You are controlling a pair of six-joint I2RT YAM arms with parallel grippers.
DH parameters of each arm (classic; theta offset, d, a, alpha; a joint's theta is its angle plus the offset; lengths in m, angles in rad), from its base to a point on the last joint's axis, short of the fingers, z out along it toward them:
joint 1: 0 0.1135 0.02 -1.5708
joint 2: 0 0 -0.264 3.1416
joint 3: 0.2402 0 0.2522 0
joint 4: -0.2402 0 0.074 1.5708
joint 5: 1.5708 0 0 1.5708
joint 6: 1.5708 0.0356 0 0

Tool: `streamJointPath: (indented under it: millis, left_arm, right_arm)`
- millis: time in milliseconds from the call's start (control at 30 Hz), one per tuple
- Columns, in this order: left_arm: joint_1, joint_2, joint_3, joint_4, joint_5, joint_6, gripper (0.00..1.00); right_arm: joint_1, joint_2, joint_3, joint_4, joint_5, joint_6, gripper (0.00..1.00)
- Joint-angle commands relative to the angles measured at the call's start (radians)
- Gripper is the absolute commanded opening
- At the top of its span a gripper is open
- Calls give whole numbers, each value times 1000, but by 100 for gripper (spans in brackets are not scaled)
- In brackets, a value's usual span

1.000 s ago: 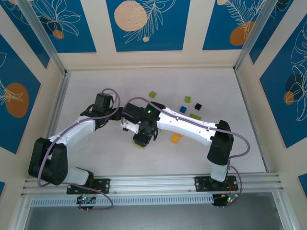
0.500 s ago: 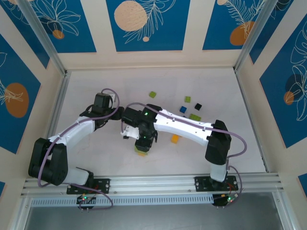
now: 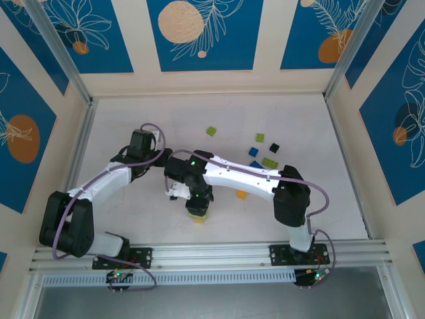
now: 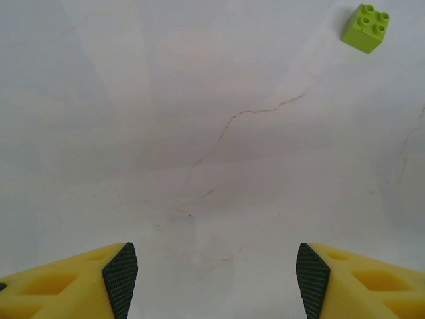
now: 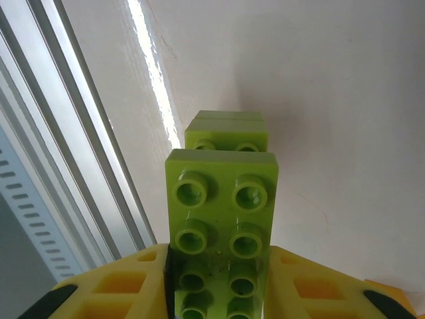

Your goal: Assemble a carrot with lego

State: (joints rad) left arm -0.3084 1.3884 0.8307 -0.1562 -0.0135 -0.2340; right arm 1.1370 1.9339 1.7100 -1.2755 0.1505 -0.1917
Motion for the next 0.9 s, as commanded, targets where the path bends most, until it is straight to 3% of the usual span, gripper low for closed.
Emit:
streamJointPath:
  millis: [0,533,867]
  left_arm:
    - [16,-24,-10,16,24,4,67]
    - [17,-27,-13,16,24,4,67]
    - [17,-28,-12,14,24,5,67]
  right_arm:
    - [5,-15,-15,-53,-16,-146,36]
    - [0,-38,-44,-16,19,-147,45]
    - [-2,-78,-56,7,10,-144,62]
